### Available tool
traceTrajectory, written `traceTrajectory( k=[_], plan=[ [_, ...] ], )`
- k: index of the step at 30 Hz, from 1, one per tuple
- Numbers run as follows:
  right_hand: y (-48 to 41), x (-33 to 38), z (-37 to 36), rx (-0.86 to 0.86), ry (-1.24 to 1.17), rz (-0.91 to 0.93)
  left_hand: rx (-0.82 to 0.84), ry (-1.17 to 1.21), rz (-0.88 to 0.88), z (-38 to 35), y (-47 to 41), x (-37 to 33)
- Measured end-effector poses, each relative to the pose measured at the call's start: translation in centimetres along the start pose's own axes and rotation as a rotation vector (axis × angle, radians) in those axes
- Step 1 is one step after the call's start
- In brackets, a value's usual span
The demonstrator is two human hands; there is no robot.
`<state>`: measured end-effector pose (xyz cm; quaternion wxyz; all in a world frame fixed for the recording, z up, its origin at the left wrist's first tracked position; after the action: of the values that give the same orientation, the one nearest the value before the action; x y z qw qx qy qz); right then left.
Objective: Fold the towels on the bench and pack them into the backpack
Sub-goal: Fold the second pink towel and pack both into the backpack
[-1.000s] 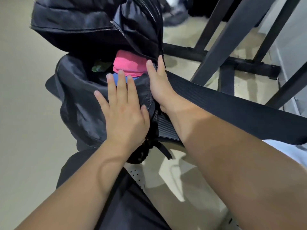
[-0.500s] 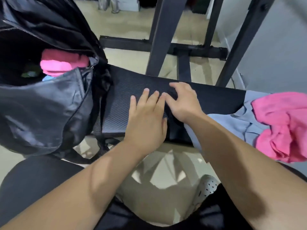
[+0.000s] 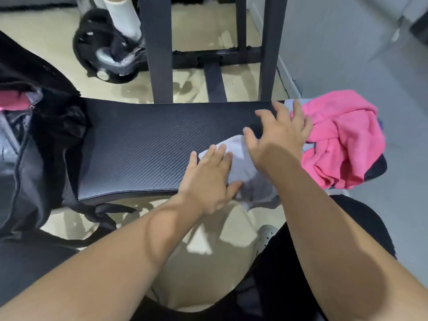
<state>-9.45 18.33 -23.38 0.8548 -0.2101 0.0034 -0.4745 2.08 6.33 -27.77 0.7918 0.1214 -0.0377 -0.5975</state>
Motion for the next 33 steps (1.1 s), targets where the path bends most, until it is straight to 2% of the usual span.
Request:
traceTrajectory(
  k=[3,5,7,10,14,18,23,25,29,33],
  plan=[
    [0.0,-3.7,0.5,0.113,0.075,-0.213,-0.017,-0.003,0.078,0.0,-0.5,0.8],
    [0.4,-5.0,0.5,0.168,0.095,-0.293,-0.02,0.003,0.116,0.2,-1.1,0.8],
    [0.7,-5.6,1.1,0.143,0.132,-0.338,-0.004,-0.008,0.143,0.5,-1.9,0.4],
    [1.2,-7.9,2.9,0.037,0.136,-0.517,0.02,-0.028,0.167,0.7,-2.9,-0.3],
    [1.5,-10.7,2.4,0.097,-0.02,-0.641,0.01,-0.008,0.155,0.4,-2.9,-1.1],
    [1.0,-9.2,2.6,-0.068,0.054,-0.492,-0.097,0.118,0.07,0.4,-2.1,-1.2],
    [0.3,-4.8,4.3,-0.393,-0.043,-0.114,-0.226,0.312,0.013,2.8,-0.6,-0.3],
    [0.4,-2.1,5.0,-0.449,-0.131,0.041,-0.249,0.429,0.026,4.0,-0.3,0.6],
    [0.4,3.3,6.1,-0.348,-0.502,0.253,-0.218,0.764,0.085,6.2,0.2,2.8],
    [1.0,6.9,7.1,-0.083,-1.021,0.147,-0.259,0.925,0.046,8.7,1.5,4.2]
  ],
)
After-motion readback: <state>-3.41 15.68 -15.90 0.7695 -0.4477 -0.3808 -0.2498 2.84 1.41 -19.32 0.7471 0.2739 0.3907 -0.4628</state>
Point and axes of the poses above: each hand's wrist, its own y-axis away from the middle knuckle, its own z-axis out of the back of the hand, x = y × z, the point moved 5 cm from there along -y, towards the middle knuckle, and after that the axes turned 13 degrees about z, right-handed, at the moved point
